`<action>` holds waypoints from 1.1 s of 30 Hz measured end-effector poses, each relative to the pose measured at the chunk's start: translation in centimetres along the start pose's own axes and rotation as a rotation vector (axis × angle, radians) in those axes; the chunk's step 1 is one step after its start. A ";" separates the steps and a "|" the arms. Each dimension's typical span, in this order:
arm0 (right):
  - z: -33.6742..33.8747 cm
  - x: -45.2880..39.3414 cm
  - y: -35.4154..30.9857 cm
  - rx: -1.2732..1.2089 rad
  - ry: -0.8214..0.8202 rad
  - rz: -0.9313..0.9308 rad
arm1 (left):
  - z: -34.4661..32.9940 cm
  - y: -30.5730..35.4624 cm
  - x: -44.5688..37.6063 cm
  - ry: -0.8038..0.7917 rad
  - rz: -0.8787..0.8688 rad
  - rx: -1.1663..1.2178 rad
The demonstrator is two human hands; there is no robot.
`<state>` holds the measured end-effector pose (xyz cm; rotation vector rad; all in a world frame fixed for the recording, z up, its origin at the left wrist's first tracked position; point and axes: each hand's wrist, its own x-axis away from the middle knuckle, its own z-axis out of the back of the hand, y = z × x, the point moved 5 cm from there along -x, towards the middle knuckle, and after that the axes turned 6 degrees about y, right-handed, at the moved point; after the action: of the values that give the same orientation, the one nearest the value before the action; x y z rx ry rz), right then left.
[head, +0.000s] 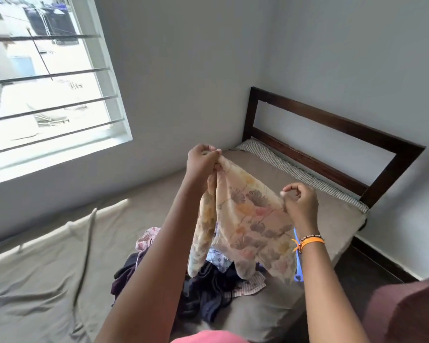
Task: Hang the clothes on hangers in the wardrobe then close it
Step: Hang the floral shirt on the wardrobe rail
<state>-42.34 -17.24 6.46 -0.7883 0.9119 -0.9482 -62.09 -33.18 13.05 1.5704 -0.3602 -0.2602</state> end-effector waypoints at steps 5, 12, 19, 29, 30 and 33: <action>-1.4 1.8 -4.7 -0.255 -0.033 0.238 | -2.7 1.9 2.3 -0.326 -0.151 -0.064; -5.3 2.8 -2.1 -0.102 -0.005 0.028 | -3.7 3.8 4.0 -0.379 -0.290 -0.251; -6.0 5.8 -5.9 0.097 0.092 0.425 | -4.0 6.2 5.4 -0.485 -0.170 0.018; -1.8 0.4 -5.3 -0.142 -0.117 0.236 | -2.3 1.6 1.3 -0.463 -0.291 -0.818; -1.6 0.1 -6.4 -0.119 -0.154 0.259 | -2.6 0.3 1.9 -0.506 -0.267 -0.916; -2.0 -0.9 -8.9 -0.016 -0.289 0.295 | -3.7 -3.0 2.9 -0.445 -0.217 -0.951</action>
<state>-47.28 -20.10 13.61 -0.7570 0.7571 -0.5525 -57.84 -30.88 10.32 0.5960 -0.3320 -0.8226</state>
